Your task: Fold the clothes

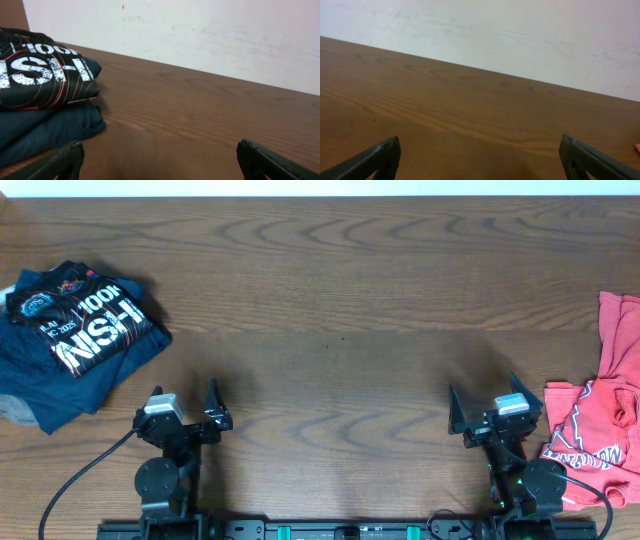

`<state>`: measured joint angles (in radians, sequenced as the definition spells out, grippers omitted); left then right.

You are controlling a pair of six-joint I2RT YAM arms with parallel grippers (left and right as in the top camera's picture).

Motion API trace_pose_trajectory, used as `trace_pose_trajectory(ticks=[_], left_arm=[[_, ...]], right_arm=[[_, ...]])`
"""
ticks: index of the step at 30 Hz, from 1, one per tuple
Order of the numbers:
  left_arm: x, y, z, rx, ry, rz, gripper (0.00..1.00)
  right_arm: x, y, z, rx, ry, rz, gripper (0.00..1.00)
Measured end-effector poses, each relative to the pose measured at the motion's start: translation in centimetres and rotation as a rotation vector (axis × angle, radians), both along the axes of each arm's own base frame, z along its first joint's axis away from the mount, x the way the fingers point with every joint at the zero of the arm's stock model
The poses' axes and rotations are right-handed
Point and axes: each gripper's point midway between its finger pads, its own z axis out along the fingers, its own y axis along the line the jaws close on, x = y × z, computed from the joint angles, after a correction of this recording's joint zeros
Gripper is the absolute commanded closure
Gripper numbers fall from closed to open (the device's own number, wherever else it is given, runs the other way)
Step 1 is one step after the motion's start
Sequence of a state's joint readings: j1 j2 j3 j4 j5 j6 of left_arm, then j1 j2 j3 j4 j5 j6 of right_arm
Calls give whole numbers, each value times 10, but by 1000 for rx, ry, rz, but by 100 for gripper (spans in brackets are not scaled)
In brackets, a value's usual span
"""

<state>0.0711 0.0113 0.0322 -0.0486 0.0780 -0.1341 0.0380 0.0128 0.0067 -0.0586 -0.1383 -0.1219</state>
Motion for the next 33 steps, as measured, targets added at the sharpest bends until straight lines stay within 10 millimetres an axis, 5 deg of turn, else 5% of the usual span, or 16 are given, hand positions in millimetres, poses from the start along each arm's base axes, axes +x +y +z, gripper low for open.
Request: trace_pose_trajectory(ticks=[28, 33], left_arm=[[0, 0, -1, -1, 3, -1, 2], [0, -3, -10, -27, 63, -17, 2]], right_arm=[[0, 0, -1, 61, 17, -6, 1], [-2, -13, -5, 74, 76, -85, 1]])
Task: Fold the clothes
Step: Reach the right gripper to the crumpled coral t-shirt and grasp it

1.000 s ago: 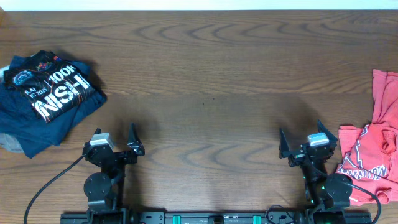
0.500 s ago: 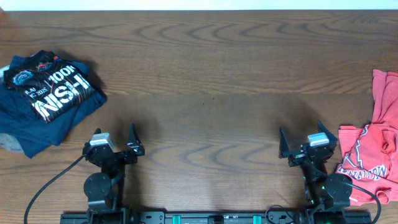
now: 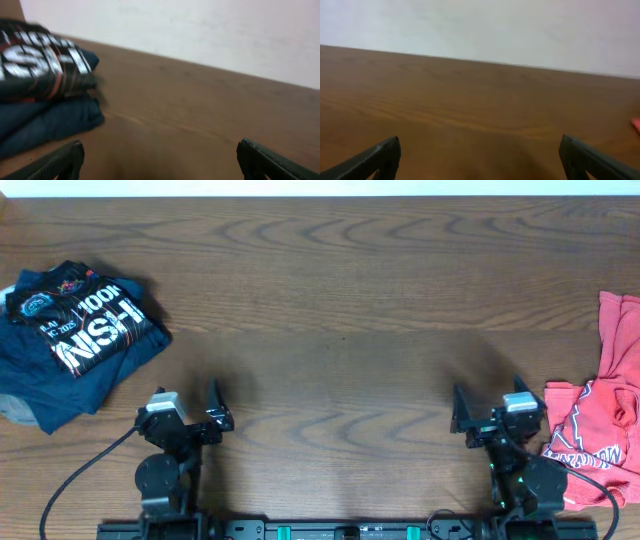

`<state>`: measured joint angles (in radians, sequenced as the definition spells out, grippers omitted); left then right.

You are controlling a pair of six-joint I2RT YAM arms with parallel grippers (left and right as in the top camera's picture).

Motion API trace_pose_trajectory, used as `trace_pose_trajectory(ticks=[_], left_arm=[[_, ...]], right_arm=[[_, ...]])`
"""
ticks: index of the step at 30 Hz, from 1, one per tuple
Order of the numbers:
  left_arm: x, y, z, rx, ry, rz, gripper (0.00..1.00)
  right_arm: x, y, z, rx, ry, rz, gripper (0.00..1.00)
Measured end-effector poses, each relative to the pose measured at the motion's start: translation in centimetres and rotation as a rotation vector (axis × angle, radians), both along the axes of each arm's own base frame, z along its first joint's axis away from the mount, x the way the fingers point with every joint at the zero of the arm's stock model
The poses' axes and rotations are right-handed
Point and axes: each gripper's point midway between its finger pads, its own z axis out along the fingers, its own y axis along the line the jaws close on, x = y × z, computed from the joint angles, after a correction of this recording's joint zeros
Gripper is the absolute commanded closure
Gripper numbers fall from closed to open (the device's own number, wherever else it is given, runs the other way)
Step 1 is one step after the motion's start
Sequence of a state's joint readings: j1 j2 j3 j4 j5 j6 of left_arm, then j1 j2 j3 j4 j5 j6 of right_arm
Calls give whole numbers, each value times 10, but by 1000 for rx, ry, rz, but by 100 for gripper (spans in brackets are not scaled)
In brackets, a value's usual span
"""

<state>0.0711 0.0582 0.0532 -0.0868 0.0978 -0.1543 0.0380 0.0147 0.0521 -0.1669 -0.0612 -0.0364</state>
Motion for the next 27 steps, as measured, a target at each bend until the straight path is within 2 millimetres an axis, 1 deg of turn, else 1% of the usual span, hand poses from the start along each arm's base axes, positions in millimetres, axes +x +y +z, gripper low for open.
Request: trace_pose_trajectory(ticks=[2, 4, 7, 9, 11, 16, 18, 22, 25, 27], left_arm=[[-1, -2, -4, -21, 59, -7, 2], [-3, -4, -4, -41, 114, -14, 2], [-3, -8, 4, -60, 202, -34, 2], [-2, -9, 6, -71, 268, -40, 2], [-1, -10, 8, -80, 343, -43, 2], [5, -10, 12, -106, 533, -36, 2], [6, -10, 13, -117, 610, -31, 2], [11, -10, 14, -129, 725, -26, 2], [17, -9, 12, -133, 767, -25, 2], [17, -9, 5, -136, 801, -23, 2]], right_arm=[[-2, -7, 2, -3, 28, -38, 1], [-4, -11, 8, -7, 44, -65, 1], [-4, -16, 15, -13, 100, -89, 1], [-4, -17, 14, -21, 168, -99, 1], [-4, -21, 10, -32, 266, -119, 1], [-1, -34, -2, -71, 579, -199, 1], [7, -36, -2, -83, 666, -210, 1], [37, -33, -6, -91, 786, -204, 1], [53, -38, -21, -90, 850, -235, 1], [54, -56, -42, -68, 926, -329, 2]])
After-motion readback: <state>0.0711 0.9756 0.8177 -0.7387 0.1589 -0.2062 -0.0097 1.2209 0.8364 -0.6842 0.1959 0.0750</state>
